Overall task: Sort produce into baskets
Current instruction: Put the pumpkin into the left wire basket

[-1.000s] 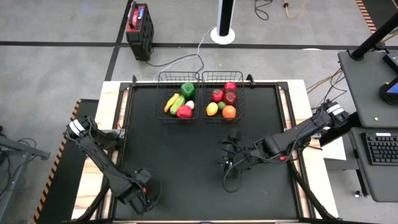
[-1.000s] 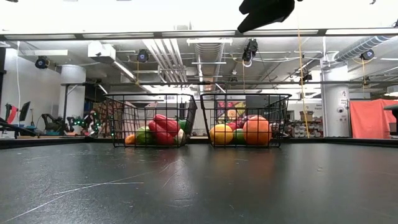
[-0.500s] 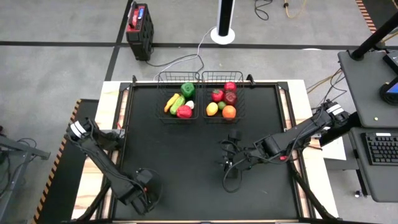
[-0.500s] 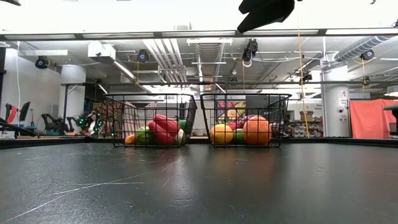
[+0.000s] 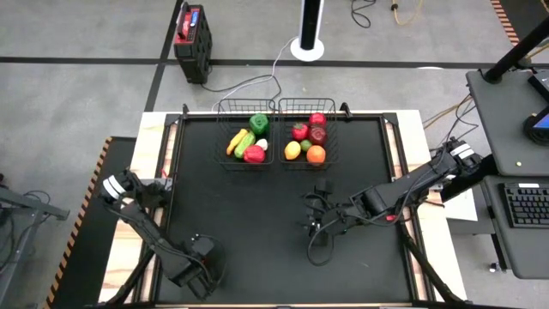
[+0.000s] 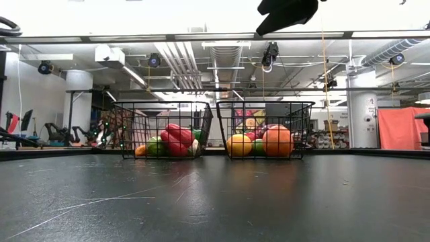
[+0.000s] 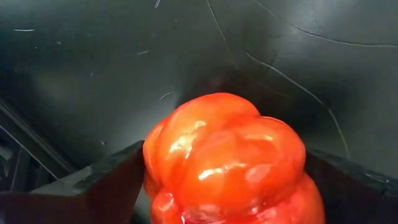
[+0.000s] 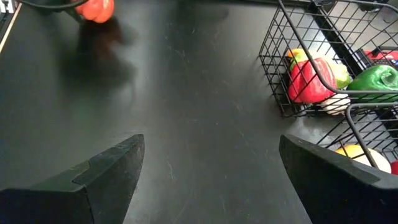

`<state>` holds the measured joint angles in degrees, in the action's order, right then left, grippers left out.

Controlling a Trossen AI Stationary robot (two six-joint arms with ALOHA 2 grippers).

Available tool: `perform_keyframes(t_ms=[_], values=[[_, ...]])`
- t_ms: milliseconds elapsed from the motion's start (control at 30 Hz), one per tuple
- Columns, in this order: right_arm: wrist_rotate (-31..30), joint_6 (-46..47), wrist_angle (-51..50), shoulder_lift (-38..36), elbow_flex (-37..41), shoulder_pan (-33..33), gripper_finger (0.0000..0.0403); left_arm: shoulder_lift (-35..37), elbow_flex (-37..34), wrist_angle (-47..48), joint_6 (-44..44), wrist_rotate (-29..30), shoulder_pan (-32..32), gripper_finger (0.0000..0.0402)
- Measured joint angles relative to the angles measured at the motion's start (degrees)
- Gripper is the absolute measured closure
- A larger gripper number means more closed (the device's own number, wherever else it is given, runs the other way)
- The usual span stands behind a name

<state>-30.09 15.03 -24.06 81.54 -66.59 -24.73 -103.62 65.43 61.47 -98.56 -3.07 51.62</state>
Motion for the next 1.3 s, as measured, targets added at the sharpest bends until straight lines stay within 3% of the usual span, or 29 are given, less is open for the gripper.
perform_keyframes(t_ms=[267, 533, 933, 1067, 1300], values=[[-0.01, 0.0, 0.38, 0.0, 0.04, 0.0, 0.0039, 0.01, 0.81, -0.02, 1.16, -0.5, 0.0, 0.0091], [0.01, -0.02, 0.36, -0.02, 0.33, 0.0, 0.0039, 0.09, 9.13, 4.38, 6.67, 1.63, -0.79, 0.0082], [0.53, 1.99, -5.37, -0.86, 0.33, -0.15, 0.0039, 0.18, 30.9, 28.5, 27.35, 30.27, -8.91, 0.0083], [0.54, 2.87, -8.63, -2.06, 0.33, -0.41, 0.0039, 0.67, 36.0, 28.06, 42.44, 37.62, -14.93, 0.0083], [0.51, 4.1, -12.14, -5.27, 0.33, -1.43, 0.0039, 1.88, 39.93, 28.04, 67.55, 43.73, -28.7, 0.0083]])
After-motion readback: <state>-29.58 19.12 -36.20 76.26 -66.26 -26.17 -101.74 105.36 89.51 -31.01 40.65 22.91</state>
